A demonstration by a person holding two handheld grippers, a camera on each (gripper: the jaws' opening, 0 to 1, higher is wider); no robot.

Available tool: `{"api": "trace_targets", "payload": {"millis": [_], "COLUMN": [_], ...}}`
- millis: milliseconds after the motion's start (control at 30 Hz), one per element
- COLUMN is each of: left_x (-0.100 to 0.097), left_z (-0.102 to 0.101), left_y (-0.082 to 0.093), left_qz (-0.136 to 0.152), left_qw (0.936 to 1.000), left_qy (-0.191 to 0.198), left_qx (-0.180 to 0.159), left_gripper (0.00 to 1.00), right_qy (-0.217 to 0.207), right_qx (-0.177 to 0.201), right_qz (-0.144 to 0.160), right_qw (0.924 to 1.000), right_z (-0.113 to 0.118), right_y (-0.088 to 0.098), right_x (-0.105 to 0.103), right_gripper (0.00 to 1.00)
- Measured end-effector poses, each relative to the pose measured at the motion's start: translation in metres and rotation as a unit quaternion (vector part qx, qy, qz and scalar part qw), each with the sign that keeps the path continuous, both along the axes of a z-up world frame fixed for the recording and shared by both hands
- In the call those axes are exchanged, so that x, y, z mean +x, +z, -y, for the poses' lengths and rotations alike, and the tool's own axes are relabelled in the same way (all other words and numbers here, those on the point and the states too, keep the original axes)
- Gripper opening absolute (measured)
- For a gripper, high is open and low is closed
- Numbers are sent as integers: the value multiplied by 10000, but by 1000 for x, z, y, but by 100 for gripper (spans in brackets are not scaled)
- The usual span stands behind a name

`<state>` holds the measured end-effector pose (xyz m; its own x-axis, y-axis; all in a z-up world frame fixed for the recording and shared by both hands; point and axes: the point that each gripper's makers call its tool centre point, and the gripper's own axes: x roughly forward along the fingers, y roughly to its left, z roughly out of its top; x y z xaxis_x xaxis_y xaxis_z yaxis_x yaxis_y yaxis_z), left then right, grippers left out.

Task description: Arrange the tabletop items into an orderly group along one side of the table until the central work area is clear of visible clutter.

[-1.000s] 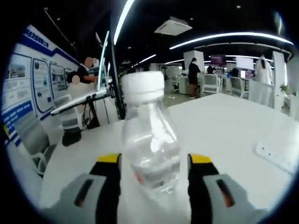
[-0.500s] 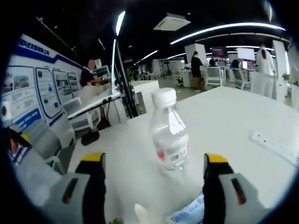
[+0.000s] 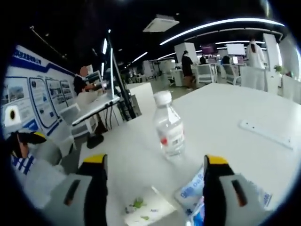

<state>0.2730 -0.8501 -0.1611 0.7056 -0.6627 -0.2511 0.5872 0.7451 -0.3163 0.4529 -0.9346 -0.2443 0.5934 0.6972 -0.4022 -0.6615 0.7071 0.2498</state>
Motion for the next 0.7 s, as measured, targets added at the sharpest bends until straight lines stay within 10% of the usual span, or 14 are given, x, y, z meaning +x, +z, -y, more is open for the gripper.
{"api": "trace_targets", "payload": {"millis": [700], "left_x": [21], "left_z": [16], "left_y": [-3], "left_qz": [-39], "left_qw": [9990], "left_qy": [-201], "left_qx": [-392], "left_gripper": [96], "right_qy": [13], "right_qx": [-123], "right_qz": [-205], "right_qw": [9997], "right_z": [35], "right_y": [-9], "right_x": [-31], "right_gripper": [80]}}
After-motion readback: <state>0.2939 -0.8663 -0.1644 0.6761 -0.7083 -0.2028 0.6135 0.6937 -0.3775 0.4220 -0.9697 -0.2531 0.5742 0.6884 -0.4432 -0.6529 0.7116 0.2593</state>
